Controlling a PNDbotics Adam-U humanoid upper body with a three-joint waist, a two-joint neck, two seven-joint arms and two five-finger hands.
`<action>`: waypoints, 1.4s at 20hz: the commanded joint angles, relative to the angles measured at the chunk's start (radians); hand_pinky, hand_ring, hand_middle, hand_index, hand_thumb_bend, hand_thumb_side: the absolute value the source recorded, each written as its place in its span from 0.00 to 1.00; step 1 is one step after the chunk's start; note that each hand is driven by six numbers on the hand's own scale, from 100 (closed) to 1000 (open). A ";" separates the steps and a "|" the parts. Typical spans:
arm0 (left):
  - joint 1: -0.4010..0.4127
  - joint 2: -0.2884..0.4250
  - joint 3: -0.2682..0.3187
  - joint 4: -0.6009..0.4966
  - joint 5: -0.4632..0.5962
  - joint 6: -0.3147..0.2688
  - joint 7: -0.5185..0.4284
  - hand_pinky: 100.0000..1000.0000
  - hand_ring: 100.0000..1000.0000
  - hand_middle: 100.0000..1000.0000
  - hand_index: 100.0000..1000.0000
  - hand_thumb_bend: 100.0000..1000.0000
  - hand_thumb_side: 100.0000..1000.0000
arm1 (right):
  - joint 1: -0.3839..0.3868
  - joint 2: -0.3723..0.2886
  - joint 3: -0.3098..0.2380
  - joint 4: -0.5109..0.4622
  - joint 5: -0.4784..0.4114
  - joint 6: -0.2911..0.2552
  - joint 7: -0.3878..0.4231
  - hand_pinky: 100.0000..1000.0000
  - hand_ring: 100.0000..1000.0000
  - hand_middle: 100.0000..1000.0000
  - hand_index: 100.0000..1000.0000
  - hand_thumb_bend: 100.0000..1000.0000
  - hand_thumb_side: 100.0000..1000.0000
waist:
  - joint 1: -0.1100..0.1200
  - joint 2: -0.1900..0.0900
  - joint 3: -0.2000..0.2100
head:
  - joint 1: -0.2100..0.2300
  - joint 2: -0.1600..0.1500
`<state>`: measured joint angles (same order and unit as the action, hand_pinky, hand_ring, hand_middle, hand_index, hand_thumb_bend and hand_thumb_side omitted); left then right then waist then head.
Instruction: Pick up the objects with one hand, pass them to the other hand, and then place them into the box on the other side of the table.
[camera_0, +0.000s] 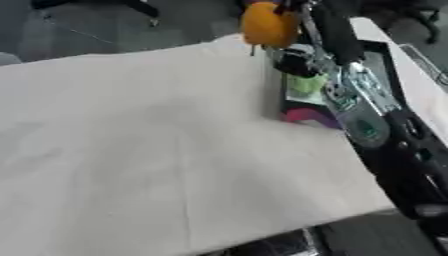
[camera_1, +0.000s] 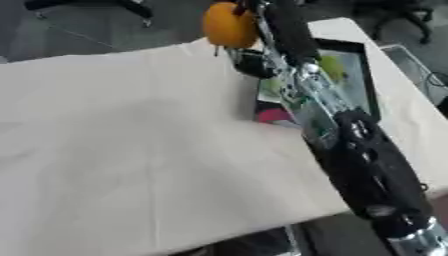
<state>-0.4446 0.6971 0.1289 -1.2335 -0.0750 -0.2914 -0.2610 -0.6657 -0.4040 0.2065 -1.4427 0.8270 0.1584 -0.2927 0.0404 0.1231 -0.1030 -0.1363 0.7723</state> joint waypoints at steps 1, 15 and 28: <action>0.043 0.049 0.067 -0.072 0.021 0.001 0.060 0.63 0.54 0.52 0.71 0.53 0.65 | -0.029 -0.057 -0.094 0.177 -0.017 0.073 -0.070 0.65 0.58 1.00 0.20 0.16 0.00 | 0.000 -0.021 0.005 | -0.029 -0.002; 0.222 -0.042 0.236 -0.335 0.120 0.046 0.097 0.63 0.54 0.51 0.75 0.53 0.63 | -0.020 -0.095 -0.231 0.165 0.288 0.105 0.162 0.81 0.79 1.00 0.97 1.00 0.35 | -0.007 -0.023 0.039 | -0.030 -0.002; 0.154 -0.126 0.226 -0.387 0.179 0.099 0.084 0.63 0.54 0.50 0.74 0.52 0.61 | 0.031 0.022 -0.034 -0.252 0.222 -0.045 0.190 0.78 0.75 1.00 0.92 0.78 0.33 | -0.009 -0.023 0.050 | 0.023 -0.002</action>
<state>-0.2746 0.5549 0.3500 -1.5963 0.0934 -0.1980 -0.1738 -0.6149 -0.3845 0.1564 -1.6734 1.0685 0.1269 -0.1130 0.0301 0.1182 -0.0531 -0.0973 0.7725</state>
